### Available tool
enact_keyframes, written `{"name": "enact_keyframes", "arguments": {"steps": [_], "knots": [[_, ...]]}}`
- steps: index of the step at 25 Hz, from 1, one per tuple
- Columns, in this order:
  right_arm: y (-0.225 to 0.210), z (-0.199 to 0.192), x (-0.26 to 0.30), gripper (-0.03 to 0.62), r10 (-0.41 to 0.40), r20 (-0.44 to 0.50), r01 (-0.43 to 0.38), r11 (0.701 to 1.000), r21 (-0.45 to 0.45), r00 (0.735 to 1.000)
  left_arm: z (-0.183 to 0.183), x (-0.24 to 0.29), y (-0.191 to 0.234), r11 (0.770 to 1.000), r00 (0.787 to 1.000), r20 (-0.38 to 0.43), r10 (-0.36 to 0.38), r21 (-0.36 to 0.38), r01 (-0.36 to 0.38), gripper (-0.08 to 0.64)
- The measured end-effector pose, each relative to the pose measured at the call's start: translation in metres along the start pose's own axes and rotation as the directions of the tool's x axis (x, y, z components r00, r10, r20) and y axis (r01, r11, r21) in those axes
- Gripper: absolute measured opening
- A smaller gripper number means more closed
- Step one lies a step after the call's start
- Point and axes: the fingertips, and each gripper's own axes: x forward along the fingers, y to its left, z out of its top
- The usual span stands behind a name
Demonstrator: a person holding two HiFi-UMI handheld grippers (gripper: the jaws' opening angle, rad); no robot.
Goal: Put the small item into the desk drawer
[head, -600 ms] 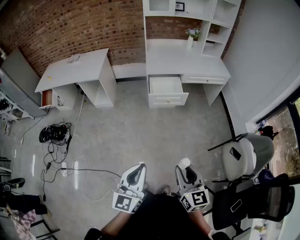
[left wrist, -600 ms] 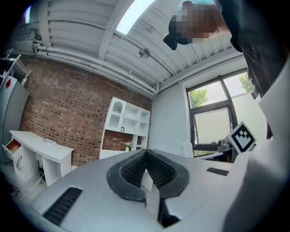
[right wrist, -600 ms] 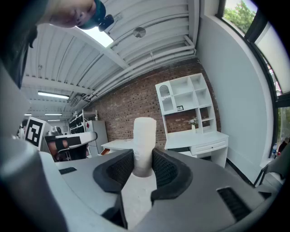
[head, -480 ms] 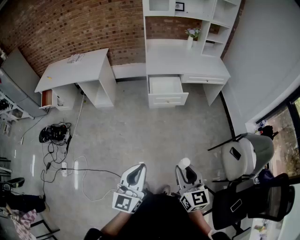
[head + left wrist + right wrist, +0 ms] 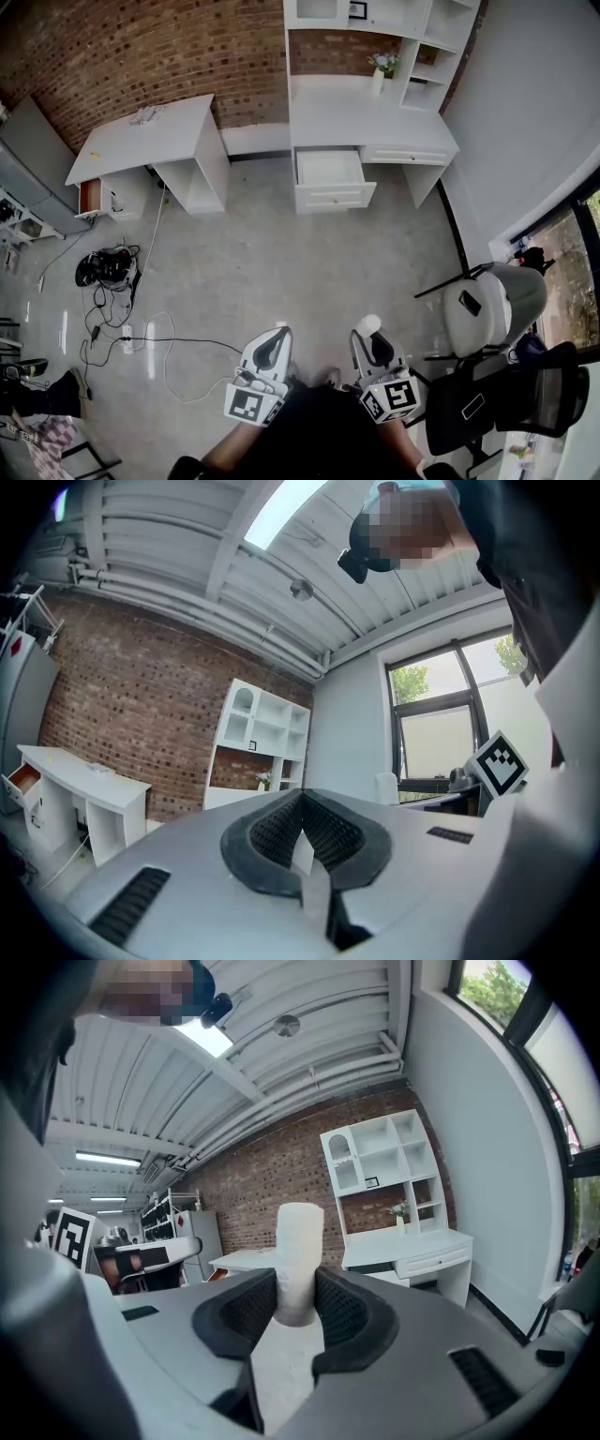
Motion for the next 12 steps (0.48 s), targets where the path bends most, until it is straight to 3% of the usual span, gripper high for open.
{"name": "enact_keyframes", "arguments": {"steps": [12], "knots": [[0.036, -0.001, 0.034, 0.141, -0.013, -0.009, 0.013, 1.0, -0.001, 1.0, -0.001, -0.016, 0.048, 0.999, 1.0, -0.005, -0.011, -0.035, 0.011, 0.023]]}}
